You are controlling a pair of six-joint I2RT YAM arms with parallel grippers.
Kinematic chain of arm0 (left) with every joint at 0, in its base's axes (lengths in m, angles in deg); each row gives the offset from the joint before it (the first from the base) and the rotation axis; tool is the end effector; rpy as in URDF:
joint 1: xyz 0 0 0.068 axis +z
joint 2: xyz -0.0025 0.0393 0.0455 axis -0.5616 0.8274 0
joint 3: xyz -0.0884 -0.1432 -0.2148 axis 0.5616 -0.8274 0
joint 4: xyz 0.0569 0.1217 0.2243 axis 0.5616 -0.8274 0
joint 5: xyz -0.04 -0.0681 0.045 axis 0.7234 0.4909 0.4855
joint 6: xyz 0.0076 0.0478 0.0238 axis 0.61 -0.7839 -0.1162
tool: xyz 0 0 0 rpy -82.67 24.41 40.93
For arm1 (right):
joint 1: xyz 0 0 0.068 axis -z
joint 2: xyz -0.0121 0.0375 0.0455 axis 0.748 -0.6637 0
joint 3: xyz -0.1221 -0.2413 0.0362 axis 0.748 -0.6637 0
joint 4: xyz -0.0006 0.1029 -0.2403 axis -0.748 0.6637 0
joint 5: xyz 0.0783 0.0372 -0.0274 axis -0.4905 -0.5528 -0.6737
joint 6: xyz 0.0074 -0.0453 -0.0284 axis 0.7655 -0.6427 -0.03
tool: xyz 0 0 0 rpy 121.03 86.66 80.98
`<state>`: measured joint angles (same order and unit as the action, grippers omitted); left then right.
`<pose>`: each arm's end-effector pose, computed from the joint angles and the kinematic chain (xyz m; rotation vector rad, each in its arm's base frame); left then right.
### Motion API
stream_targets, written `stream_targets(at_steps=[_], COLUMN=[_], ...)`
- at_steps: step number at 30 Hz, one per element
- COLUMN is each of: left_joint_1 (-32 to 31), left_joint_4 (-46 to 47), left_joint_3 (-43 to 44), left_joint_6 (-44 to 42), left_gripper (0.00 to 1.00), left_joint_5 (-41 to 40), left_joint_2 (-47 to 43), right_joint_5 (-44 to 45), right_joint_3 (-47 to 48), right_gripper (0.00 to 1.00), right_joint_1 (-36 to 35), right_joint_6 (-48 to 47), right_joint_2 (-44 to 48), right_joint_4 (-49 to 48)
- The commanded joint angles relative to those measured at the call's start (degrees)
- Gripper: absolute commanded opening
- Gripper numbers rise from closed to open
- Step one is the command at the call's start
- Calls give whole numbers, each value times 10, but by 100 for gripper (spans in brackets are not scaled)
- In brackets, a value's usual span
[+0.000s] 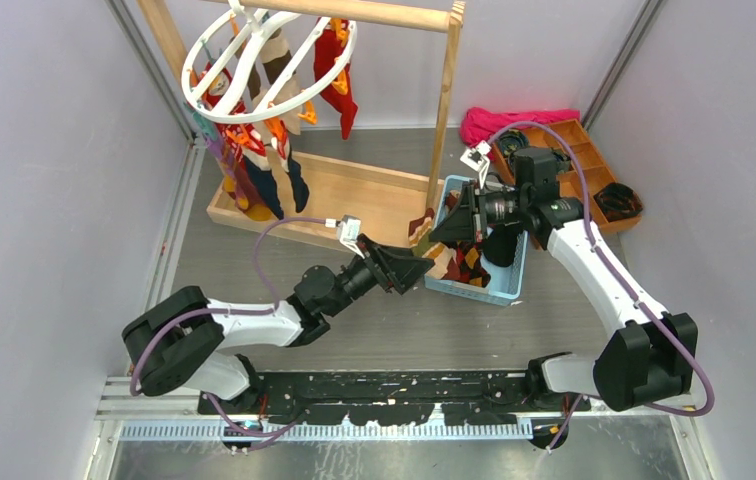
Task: Clip the socks to the hanger
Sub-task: Pick up the sock from the bin.
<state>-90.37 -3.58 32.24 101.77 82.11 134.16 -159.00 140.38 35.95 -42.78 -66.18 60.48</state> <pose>0.1531 -0.2285 0.2397 0.1046 1.5033 -1.5069 0.2568 0.0913 0.3279 -0.8117 1.8850 1.5334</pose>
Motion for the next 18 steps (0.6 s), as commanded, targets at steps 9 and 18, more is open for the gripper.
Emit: stream_targets(at_steps=[9,18], left_joint_1=[-1,4], left_joint_4=[95,129], left_joint_3=[26,23], left_joint_6=[202,207], left_gripper=[53,20], left_joint_5=[-81,-81], left_joint_2=[55,76], right_joint_5=[-34,-25], right_joint_3=[35,35], right_gripper=[1,1], right_joint_1=[-9,-10], right_joint_6=[-68,-74], right_joint_2=[6,7], right_joint_4=[45,52])
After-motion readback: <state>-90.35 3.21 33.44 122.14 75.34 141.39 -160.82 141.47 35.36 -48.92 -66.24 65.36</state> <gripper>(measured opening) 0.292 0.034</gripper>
